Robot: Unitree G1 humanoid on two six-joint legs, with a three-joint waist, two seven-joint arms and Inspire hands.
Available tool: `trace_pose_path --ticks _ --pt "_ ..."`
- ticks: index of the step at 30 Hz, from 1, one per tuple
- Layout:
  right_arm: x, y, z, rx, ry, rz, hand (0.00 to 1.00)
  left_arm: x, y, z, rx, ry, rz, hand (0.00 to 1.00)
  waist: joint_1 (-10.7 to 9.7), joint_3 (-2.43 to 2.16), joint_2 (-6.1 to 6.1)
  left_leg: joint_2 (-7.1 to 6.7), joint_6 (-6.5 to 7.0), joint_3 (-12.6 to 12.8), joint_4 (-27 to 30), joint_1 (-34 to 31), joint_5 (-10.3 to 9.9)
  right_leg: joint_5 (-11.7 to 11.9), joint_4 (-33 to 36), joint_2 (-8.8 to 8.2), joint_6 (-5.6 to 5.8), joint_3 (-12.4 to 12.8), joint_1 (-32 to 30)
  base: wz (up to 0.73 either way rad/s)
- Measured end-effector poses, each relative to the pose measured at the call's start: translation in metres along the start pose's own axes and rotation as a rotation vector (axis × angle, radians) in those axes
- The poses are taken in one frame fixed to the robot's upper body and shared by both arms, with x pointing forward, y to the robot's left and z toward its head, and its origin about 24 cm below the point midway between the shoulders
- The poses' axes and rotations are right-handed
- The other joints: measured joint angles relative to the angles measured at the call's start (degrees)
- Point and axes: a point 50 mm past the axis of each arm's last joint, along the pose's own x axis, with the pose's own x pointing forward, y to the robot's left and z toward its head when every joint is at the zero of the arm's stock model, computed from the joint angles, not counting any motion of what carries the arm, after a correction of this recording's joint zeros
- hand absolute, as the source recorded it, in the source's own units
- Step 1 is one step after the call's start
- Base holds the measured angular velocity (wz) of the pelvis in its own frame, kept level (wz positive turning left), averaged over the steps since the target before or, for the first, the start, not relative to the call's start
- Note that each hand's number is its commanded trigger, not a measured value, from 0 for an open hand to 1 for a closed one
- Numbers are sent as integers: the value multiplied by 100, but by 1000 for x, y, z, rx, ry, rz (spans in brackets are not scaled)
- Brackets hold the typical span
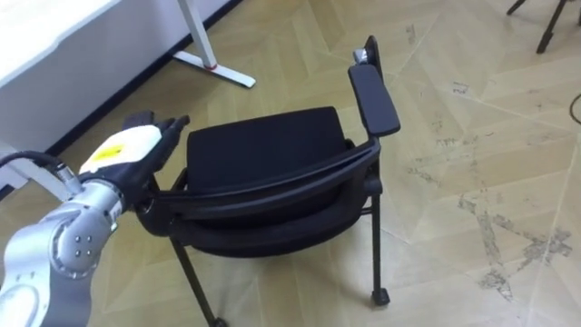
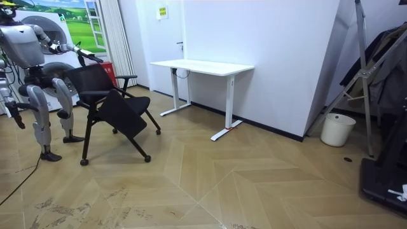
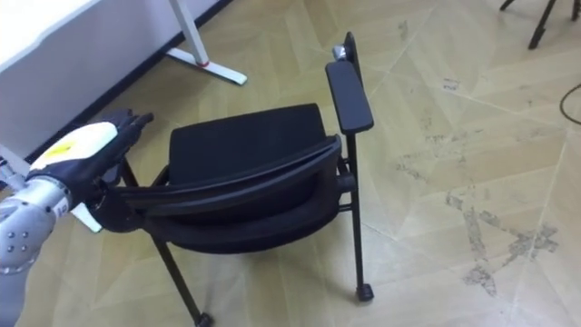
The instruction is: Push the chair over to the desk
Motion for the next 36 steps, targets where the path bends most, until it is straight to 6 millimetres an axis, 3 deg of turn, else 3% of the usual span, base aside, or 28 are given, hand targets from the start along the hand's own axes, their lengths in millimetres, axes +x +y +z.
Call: trace_pose_path --ticks 9,17,24,28,36 --pt "0 2 3 -53 -4 -5 0 1 -6 2 -7 0 -52 0 -188 28 22 0 0 3 -2 7 0 1 8 -1 -1 -1 -7 0" --pt "1 4 8 -9 -18 -22 0 11 -37 0 -23 35 -186 0 -322 51 17 1 0 28 0 10 0 1 8 2 -1 12 -22 0" --pt "1 2 6 -23 3 -40 0 14 -46 -10 -41 93 -228 0 -462 44 24 6 0 152 -11 130 0 -1 4 -1 1 77 31 -6" --pt "0 0 6 -64 13 -48 0 24 -51 -15 -51 141 -264 0 -442 50 -7 7 0 298 -112 362 0 -7 7 3 8 211 125 -15" --pt "0 2 3 -61 42 -41 0 32 -54 -24 -57 191 -308 0 -450 18 -161 7 0 448 -125 499 0 -21 14 3 28 370 189 -9"
